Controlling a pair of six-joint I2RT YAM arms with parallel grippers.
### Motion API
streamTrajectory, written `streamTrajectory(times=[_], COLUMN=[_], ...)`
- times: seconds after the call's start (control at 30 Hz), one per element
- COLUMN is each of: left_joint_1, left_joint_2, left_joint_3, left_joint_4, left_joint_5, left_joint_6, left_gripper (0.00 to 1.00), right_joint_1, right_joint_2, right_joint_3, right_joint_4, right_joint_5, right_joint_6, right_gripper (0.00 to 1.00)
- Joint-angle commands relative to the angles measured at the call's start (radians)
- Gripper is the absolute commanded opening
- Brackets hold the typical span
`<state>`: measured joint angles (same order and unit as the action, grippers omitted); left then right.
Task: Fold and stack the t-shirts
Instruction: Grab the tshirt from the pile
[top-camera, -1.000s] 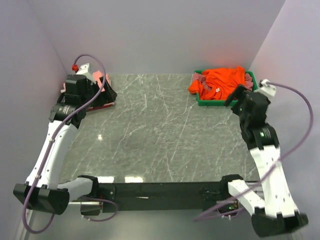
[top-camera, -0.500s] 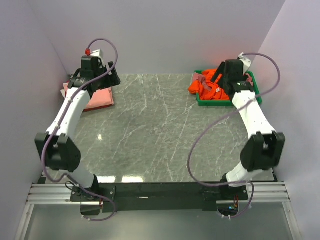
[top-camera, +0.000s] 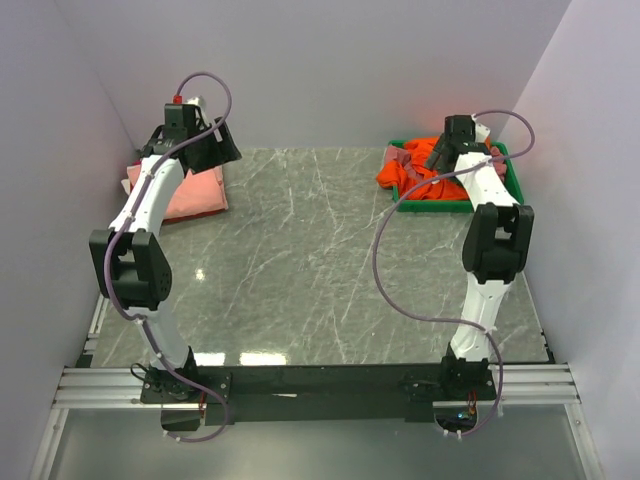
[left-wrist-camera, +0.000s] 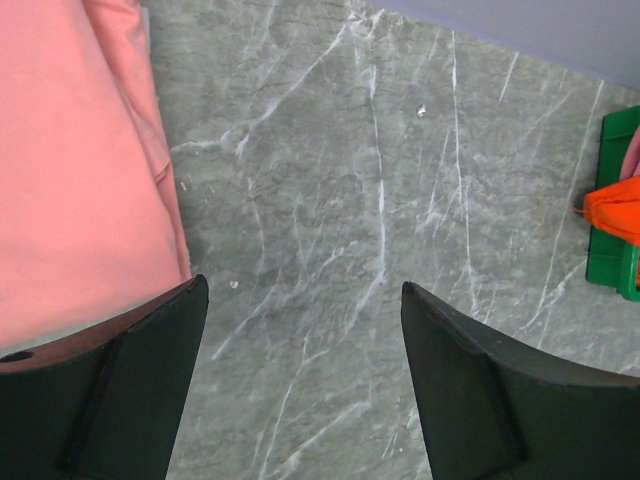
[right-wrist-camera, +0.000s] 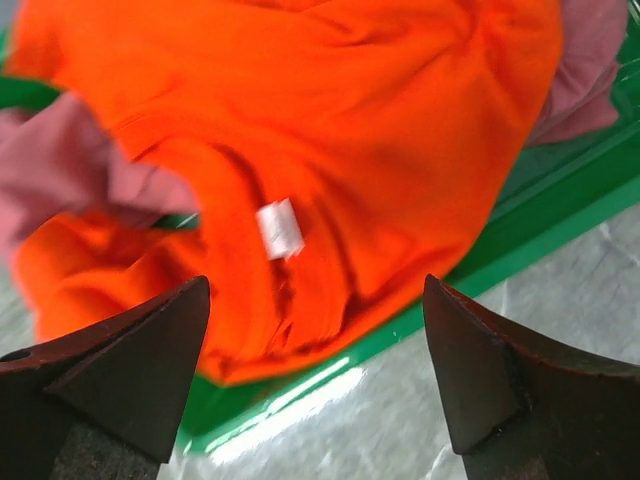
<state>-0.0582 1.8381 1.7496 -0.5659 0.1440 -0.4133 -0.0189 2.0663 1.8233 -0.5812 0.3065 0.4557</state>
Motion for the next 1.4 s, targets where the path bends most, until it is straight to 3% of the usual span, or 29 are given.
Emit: streamTrajectory(times=[0.0, 0.3, 0.43, 0.47, 0.6, 0.63, 0.77, 0.97, 1.37], left_joint_1=[0.009, 0.026, 0.034, 0.038, 0.046, 0.047, 0.055, 0.055, 0.055], left_joint_2=[0.019, 0.050, 0.050, 0.050, 0.047, 0.046, 0.023, -0.072, -0.308], left_joint_3=[0.062, 0.068, 0.067, 0.068, 0.065, 0.062, 0.028, -0.087, -0.354], left_joint_4=[0.009, -0.012, -0.022, -0.026, -0.032, -0.035, -0.019, 0.027, 0.086], left_joint_5=[0.068, 0.106, 0.104, 0.103, 0.103, 0.103, 0.104, 0.147, 0.236], left_joint_6=[-0.018, -0.027, -0.019, -0.015, -0.010, -0.010, -0.018, -0.030, -0.032], left_gripper=[0.83, 0.82, 0.81, 0.81, 0.81, 0.81, 0.81, 0.81, 0.80], right_joint_1=[-0.023, -0.036, -0.044, -0.046, -0.050, -0.050, -0.050, -0.043, 0.065], right_joint_2=[0.043, 0.187, 0.216, 0.221, 0.218, 0.209, 0.172, 0.029, -0.420], right_joint_3=[0.093, 0.174, 0.191, 0.197, 0.200, 0.203, 0.209, 0.153, 0.053], right_joint_4=[-0.042, -0.057, -0.051, -0.049, -0.035, -0.035, -0.035, 0.001, 0.011], right_joint_5=[0.016, -0.056, -0.102, -0.109, -0.133, -0.133, -0.124, -0.135, -0.089], right_joint_6=[-0.014, -0.025, -0.023, -0.020, -0.017, -0.017, -0.031, -0.031, -0.087], right_gripper=[0.93, 0.91, 0.78, 0.67, 0.37, 0.22, 0.00, 0.00, 0.00])
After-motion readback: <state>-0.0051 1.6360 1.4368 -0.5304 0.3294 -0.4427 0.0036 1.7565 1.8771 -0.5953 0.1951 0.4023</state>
